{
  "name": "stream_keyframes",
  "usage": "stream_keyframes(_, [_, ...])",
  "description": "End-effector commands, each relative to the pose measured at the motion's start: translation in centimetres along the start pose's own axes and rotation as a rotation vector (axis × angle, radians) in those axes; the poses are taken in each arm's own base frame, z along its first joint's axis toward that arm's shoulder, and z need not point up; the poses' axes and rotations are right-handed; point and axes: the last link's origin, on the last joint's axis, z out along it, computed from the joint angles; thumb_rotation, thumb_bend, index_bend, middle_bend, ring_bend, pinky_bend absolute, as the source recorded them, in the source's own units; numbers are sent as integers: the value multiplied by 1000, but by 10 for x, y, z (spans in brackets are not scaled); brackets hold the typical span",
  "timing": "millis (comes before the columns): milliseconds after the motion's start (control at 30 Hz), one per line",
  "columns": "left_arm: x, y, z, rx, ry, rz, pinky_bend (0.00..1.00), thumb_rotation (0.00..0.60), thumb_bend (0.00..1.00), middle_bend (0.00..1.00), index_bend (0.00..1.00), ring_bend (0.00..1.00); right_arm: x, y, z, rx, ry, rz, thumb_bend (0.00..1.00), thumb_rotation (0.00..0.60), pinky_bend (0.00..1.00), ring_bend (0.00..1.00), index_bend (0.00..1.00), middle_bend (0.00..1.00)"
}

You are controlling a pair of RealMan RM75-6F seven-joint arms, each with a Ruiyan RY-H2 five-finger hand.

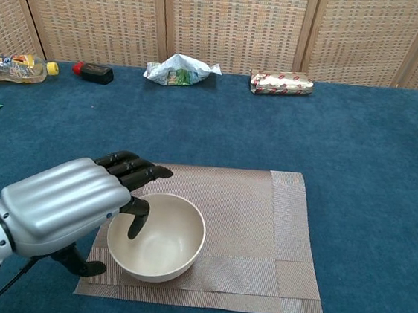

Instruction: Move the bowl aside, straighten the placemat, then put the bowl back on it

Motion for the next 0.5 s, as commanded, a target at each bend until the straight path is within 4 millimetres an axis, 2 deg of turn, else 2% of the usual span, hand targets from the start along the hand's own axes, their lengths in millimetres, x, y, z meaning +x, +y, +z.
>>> stream_keyframes(33, [-1, 6, 8, -11, 6, -1, 0, 600, 237, 0, 538, 0, 0, 0, 0, 0, -2, 2, 71, 600, 0, 0, 39, 0])
stream_keyframes(233, [-5, 11, 13, -17, 8, 0, 0, 600, 383, 0, 630, 0, 1, 0, 0, 1, -1, 8, 71, 600, 0, 0, 39, 0])
stream_keyframes(500, [-3, 2, 10, 12, 39, -3, 0, 600, 405, 0, 689, 0, 1, 0, 0, 2, -3, 16, 71, 600, 0, 0, 39, 0])
